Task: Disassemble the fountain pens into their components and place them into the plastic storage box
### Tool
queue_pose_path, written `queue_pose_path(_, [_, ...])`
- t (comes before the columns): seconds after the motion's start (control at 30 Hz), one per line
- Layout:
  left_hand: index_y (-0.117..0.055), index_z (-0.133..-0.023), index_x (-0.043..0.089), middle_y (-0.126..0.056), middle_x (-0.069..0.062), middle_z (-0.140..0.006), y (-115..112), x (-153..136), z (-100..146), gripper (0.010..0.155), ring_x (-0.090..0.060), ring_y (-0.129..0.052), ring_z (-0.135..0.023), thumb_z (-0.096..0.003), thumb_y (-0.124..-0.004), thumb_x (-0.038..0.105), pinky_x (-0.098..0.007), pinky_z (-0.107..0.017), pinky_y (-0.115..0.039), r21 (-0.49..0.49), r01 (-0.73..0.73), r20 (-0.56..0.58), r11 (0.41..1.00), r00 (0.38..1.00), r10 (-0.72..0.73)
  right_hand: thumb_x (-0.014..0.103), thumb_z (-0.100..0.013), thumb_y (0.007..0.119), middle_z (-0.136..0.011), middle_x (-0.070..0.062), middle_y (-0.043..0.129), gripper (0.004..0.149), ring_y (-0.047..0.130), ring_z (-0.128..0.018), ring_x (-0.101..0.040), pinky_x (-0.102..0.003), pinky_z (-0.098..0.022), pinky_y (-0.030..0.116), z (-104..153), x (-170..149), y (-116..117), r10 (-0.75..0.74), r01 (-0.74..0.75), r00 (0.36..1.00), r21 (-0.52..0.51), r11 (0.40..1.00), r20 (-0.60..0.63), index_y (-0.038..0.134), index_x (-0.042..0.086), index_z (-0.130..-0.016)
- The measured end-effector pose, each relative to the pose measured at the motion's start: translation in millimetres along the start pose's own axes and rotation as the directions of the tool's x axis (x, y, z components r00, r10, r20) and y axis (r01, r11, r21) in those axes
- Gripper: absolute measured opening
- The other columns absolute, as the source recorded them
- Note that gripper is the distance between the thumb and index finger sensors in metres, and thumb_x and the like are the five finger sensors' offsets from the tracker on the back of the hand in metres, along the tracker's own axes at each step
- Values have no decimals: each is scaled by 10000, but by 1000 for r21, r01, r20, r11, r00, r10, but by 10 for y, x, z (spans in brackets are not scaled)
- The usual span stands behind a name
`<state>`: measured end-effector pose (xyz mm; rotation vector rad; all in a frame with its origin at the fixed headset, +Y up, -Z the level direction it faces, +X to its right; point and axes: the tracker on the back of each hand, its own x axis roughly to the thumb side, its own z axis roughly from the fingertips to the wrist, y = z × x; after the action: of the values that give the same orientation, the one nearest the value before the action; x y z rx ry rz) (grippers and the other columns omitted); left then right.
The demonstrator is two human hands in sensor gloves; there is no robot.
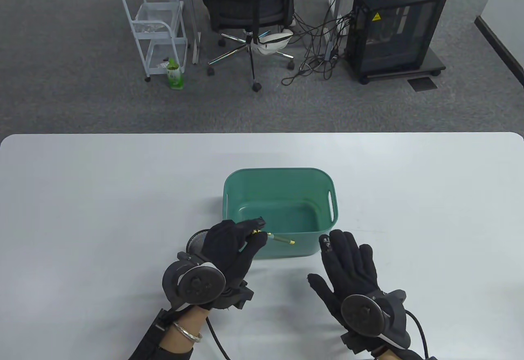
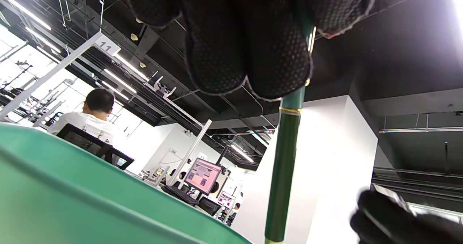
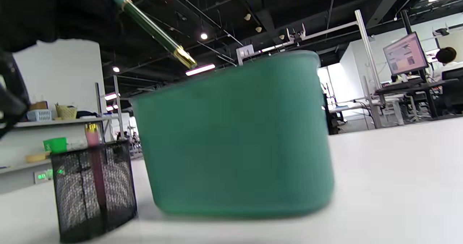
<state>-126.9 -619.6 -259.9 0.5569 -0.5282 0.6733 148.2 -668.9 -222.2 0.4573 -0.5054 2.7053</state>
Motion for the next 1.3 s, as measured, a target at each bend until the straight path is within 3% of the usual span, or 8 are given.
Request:
queue_pose_path(0.13, [-881,-917,86,-1067,61,-676,4,49,5,493,-227,-1033,-676,-673,-701,476,-495,-714,-691,3,-21,22,1000,1000,21,596,-609,548,-1264,-122,358,748,462,-1161,-359,-611,-831,335,-249,202,-80,-31,34,998,-53,998,62,386,199,-1222])
queue_pose_path(0.37, [-881,-914,86,-1072,66,-678,60,70,12,493,-227,-1038,-676,-675,-698,475,-489,-714,-694,24,-87,40,996,995,86,565,-601,624,-1216,-107,531,723,661,-1077,-309,-593,-822,423,-451,360,-39,-22,33,994,-107,994,106,442,208,-1203])
queue_pose_path(0.63, [-882,-913,76,-1083,67,-687,47,2,5,493,-224,-1047,-678,-679,-693,467,-481,-716,-694,28,-212,27,977,977,211,479,-596,685,-968,-23,843,547,889,-821,-188,-550,-795,529,-455,327,-44,-19,37,992,-149,988,123,684,228,-1082])
queue_pose_path(0.97, [-844,-939,95,-1035,15,-770,34,-55,-27,492,-282,-969,-786,-688,-676,483,-544,-751,-625,-81,-259,39,962,964,263,440,-590,693,-930,-4,805,448,808,-830,-186,-554,-806,498,-383,313,-192,25,8,990,-227,974,142,777,280,-999])
queue_pose_path(1.3, [-815,-1007,109,-1003,-46,-870,45,-37,-41,508,-336,-912,-869,-689,-680,481,-576,-774,-591,-169,-168,51,971,983,179,443,-581,712,-927,-1,796,432,797,-830,-181,-557,-810,491,-329,285,-313,102,-58,984,-276,959,148,798,319,-985])
